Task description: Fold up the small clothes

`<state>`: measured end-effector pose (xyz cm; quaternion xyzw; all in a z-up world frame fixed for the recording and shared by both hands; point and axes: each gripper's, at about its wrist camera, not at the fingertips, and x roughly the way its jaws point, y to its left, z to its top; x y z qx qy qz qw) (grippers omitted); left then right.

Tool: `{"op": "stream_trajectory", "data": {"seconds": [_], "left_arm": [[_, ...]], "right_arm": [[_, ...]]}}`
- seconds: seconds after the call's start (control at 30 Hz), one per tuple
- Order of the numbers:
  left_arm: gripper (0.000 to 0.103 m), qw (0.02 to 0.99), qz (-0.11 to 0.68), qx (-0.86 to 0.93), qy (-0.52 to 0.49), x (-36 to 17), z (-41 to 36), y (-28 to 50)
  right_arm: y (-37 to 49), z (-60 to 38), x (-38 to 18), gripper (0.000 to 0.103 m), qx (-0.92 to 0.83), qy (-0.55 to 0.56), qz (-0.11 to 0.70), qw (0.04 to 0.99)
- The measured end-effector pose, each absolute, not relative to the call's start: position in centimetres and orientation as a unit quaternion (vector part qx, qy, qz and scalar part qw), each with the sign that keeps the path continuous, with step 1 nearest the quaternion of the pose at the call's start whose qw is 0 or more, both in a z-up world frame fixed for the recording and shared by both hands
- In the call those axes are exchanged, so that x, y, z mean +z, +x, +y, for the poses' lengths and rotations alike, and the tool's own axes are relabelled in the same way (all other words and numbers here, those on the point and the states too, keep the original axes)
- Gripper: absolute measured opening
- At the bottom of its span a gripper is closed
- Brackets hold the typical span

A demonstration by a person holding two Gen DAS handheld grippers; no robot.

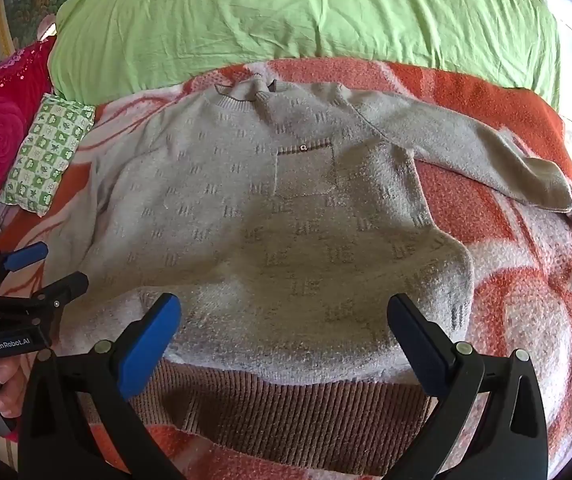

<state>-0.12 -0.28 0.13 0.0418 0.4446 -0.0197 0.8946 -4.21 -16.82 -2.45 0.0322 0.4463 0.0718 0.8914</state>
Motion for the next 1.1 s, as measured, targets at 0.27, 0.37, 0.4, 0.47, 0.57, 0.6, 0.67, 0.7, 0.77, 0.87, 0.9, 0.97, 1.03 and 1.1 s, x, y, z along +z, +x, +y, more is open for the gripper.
{"op": "stream_trajectory", "data": {"seconds": [0.27,0.37,0.4,0.47,0.57,0.6,0.67,0.7,0.77,0.87,0.9,0.97,1.03,1.1], "left_arm": [[0.097,0.893,0.448,-0.02,0.038,0.44,-0.39,-0.27],[0.097,0.894,0.446,-0.021,0.038,0.51,-0.23,-0.51],[0.097,0.894,0.445,-0.022,0.038,0.56,-0.24,-0.56],[0.097,0.894,0.446,-0.024,0.035,0.42,0.01,-0.46],[0.097,0.895,0.444,-0.025,0.035,0.29,-0.55,-0.56],[0.097,0.895,0.445,-0.025,0.036,0.3,-0.58,-0.52],[0.097,0.896,0.443,-0.026,0.034,0.17,-0.36,-0.44],[0.097,0.896,0.441,-0.026,0.035,0.17,-0.34,-0.44],[0.097,0.898,0.438,-0.029,0.029,0.18,-0.4,-0.45],[0.097,0.899,0.437,-0.031,0.025,0.25,-0.51,-0.54],[0.097,0.898,0.439,-0.031,0.027,0.26,-0.53,-0.54],[0.097,0.897,0.441,-0.03,0.029,0.29,-0.58,-0.56],[0.097,0.894,0.446,-0.03,0.029,0.22,-0.61,-0.54],[0.097,0.892,0.45,-0.03,0.035,0.07,-0.63,-0.42]], "right_arm": [[-4.56,-16.56,-2.18,0.103,0.073,0.029,0.447,0.891],[-4.98,-16.51,-2.3,0.103,0.071,0.029,0.444,0.893],[-5.0,-16.66,-2.27,0.103,0.071,0.03,0.444,0.893],[-5.02,-17.02,-2.18,0.103,0.071,0.032,0.443,0.893],[-4.97,-16.98,-2.02,0.103,0.072,0.035,0.441,0.894],[-5.01,-16.97,-2.02,0.103,0.072,0.035,0.441,0.894],[-4.88,-16.74,-1.95,0.103,0.073,0.034,0.439,0.895],[-4.96,-16.69,-1.84,0.103,0.072,0.034,0.439,0.895],[-4.99,-16.67,-1.88,0.103,0.072,0.032,0.439,0.895],[-4.9,-16.71,-1.94,0.103,0.073,0.03,0.438,0.896],[-4.89,-16.7,-1.87,0.103,0.073,0.03,0.438,0.896],[-4.91,-16.73,-1.87,0.103,0.075,0.033,0.436,0.896],[-4.97,-16.77,-1.9,0.103,0.075,0.034,0.436,0.896],[-5.02,-16.85,-1.74,0.103,0.074,0.035,0.435,0.897]]}}
